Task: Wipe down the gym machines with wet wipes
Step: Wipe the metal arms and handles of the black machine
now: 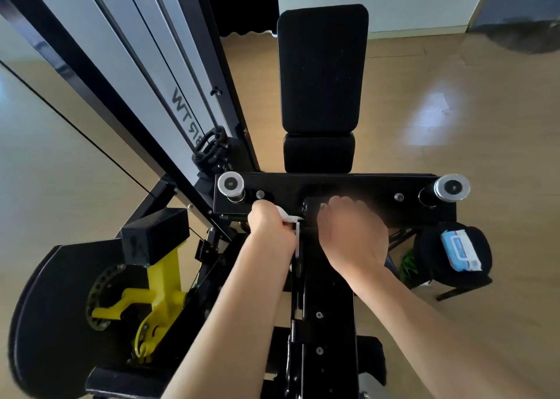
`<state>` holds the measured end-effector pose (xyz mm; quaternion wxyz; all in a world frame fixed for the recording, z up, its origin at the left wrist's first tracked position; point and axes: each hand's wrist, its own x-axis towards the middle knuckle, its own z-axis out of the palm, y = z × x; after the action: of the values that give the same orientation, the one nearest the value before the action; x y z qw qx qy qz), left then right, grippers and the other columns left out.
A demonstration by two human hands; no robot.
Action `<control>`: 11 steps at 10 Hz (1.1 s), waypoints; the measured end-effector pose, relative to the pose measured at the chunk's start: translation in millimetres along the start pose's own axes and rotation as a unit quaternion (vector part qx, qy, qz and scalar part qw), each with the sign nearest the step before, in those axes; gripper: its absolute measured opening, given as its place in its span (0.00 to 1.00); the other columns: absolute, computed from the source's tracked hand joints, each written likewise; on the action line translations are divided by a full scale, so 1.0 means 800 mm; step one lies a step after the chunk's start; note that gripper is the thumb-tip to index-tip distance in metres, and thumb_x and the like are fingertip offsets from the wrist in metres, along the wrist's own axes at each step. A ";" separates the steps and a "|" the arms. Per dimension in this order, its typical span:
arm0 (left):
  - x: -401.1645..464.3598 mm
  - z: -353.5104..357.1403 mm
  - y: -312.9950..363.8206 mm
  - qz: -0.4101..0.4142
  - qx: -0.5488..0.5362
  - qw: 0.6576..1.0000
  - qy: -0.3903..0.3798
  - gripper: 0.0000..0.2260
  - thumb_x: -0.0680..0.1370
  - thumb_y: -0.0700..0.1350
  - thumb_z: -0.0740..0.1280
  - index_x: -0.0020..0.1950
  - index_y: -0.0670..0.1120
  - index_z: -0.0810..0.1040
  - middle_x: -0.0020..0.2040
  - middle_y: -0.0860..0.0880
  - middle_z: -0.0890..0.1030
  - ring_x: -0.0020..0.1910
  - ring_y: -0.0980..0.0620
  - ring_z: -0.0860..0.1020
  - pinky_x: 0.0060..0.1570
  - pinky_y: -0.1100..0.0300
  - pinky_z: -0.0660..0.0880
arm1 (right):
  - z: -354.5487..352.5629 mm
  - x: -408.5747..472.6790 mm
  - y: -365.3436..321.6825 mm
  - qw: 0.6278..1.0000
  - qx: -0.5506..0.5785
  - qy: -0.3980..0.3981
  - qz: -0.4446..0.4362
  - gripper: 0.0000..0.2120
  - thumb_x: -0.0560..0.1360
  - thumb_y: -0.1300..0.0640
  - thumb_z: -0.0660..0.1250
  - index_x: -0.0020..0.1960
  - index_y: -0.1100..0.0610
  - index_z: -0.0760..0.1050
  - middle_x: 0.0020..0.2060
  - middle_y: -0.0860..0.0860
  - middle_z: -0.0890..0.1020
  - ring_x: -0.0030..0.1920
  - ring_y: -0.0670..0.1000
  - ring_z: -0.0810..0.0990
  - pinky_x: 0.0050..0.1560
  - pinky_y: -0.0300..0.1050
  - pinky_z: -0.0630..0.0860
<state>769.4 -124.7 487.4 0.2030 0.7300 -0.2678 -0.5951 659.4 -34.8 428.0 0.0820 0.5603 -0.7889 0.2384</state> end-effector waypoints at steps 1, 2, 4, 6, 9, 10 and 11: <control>-0.001 -0.002 -0.018 0.005 -0.268 0.963 -0.034 0.14 0.85 0.42 0.58 0.68 0.39 0.74 0.54 0.41 0.80 0.40 0.48 0.78 0.41 0.55 0.78 | -0.006 0.000 0.002 1.000 0.016 -0.024 0.006 0.18 0.84 0.48 0.52 0.43 0.52 0.75 0.32 0.44 0.73 0.32 0.46 0.70 0.30 0.40 0.60; -0.014 -0.015 -0.029 0.000 -0.282 0.957 -0.062 0.15 0.83 0.40 0.59 0.67 0.37 0.76 0.53 0.39 0.84 0.52 0.39 0.84 0.58 0.44 0.80 | -0.015 0.003 0.002 0.995 0.084 -0.039 0.029 0.15 0.84 0.47 0.56 0.41 0.49 0.71 0.31 0.43 0.72 0.31 0.45 0.70 0.29 0.37 0.60; -0.124 -0.008 -0.056 0.286 0.025 0.958 0.018 0.09 0.84 0.46 0.57 0.56 0.52 0.77 0.50 0.52 0.83 0.48 0.55 0.81 0.48 0.58 0.76 | -0.063 -0.029 0.008 0.930 0.340 -0.044 0.130 0.10 0.81 0.46 0.58 0.54 0.48 0.77 0.47 0.41 0.79 0.53 0.42 0.75 0.59 0.42 0.70; -0.142 0.064 -0.059 0.257 0.104 0.952 -0.127 0.11 0.84 0.50 0.61 0.63 0.48 0.75 0.54 0.48 0.83 0.51 0.52 0.83 0.50 0.55 0.80 | -0.116 -0.046 0.035 0.699 0.615 -0.118 0.345 0.19 0.83 0.45 0.62 0.73 0.46 0.71 0.61 0.41 0.80 0.61 0.39 0.78 0.59 0.39 0.76; -0.126 0.112 -0.089 0.384 0.290 0.874 -0.059 0.08 0.79 0.52 0.68 0.54 0.50 0.76 0.53 0.54 0.73 0.44 0.61 0.76 0.39 0.73 0.70 | -0.121 -0.059 0.146 0.378 0.751 -0.151 0.520 0.18 0.79 0.60 0.68 0.68 0.62 0.75 0.60 0.62 0.84 0.60 0.59 0.84 0.61 0.54 0.80; -0.124 0.088 -0.094 0.499 0.246 0.829 0.054 0.06 0.79 0.48 0.70 0.53 0.49 0.76 0.50 0.54 0.74 0.43 0.58 0.76 0.43 0.68 0.73 | -0.107 -0.058 0.178 0.400 0.694 -0.133 0.583 0.18 0.79 0.62 0.69 0.68 0.62 0.73 0.59 0.61 0.84 0.58 0.59 0.85 0.58 0.55 0.81; -0.098 0.057 -0.093 0.527 0.342 0.753 0.195 0.11 0.79 0.46 0.69 0.59 0.47 0.73 0.56 0.50 0.71 0.51 0.51 0.75 0.53 0.52 0.76 | -0.085 -0.044 0.192 0.433 0.625 -0.070 0.646 0.19 0.81 0.65 0.67 0.71 0.60 0.71 0.62 0.60 0.80 0.57 0.58 0.83 0.55 0.53 0.81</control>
<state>724.0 -16.0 491.7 0.2690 0.5943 -0.7504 -0.1072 520.5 66.3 429.5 -0.5242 -0.1994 -0.5602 0.6096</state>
